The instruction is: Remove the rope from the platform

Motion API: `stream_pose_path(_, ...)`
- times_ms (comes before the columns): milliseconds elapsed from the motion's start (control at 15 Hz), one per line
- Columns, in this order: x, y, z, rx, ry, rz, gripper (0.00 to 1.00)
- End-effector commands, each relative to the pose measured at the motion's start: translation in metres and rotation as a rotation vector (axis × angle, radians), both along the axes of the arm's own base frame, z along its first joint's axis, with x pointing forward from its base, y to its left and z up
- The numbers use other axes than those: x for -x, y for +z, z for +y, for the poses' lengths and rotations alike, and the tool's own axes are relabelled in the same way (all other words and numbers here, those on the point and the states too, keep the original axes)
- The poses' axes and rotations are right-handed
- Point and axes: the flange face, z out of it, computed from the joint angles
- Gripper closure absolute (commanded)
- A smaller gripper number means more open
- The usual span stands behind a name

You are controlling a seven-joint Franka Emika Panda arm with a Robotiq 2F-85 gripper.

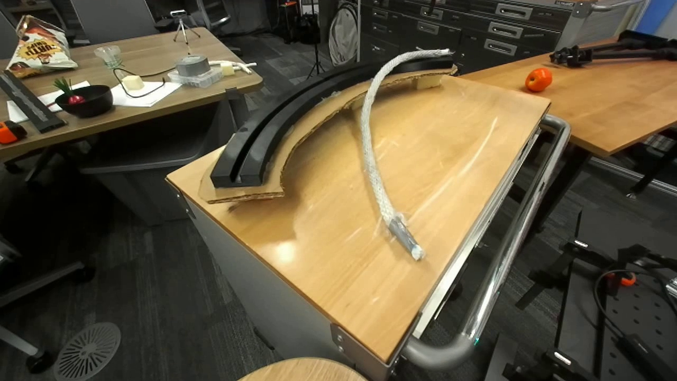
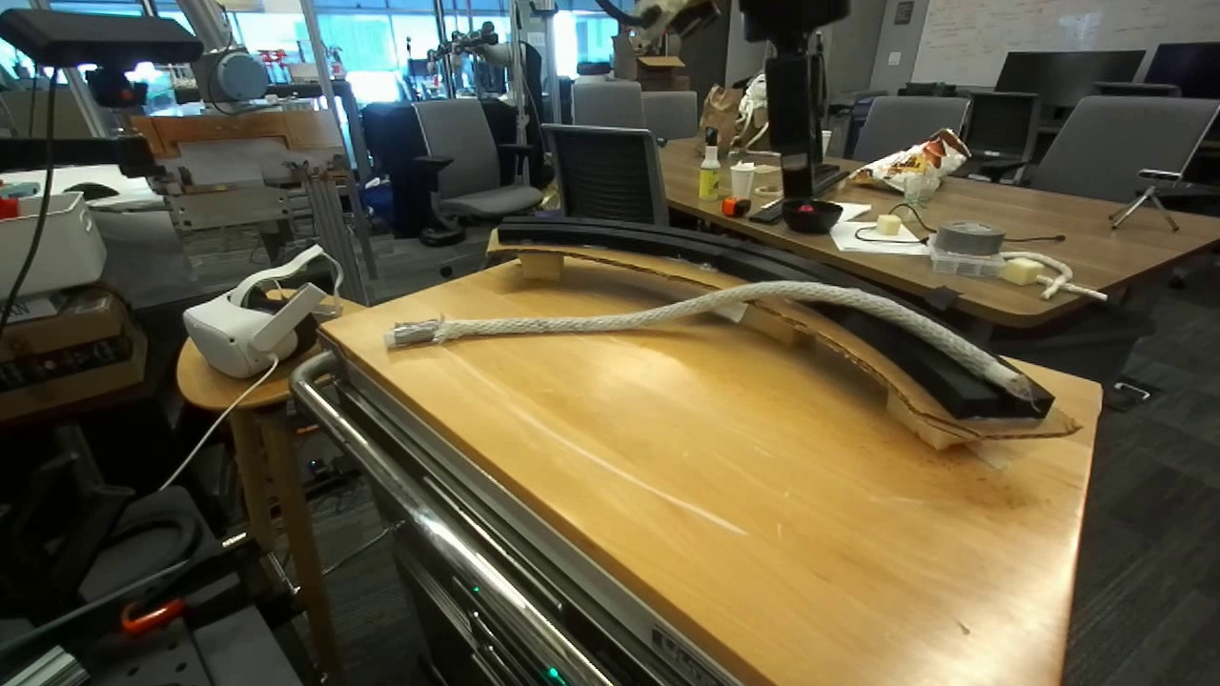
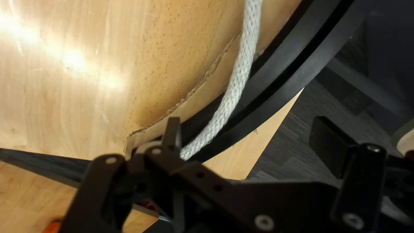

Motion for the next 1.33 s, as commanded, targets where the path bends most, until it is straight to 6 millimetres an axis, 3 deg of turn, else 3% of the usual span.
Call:
stream_pose_path(0, -0.036, -0.02, -0.031, -0.017, -0.119, 0.009, 0.0)
stream_pose_path(533, -0.047, -0.063, -0.096, -0.084, -0.336, 0.048, 0.0)
stream_pose_path(667, -0.046, -0.07, -0.103, -0.101, -0.363, 0.058, 0.26)
stream_pose_path(1267, -0.047, -0.08, -0.102, -0.147, -0.468, 0.067, 0.96)
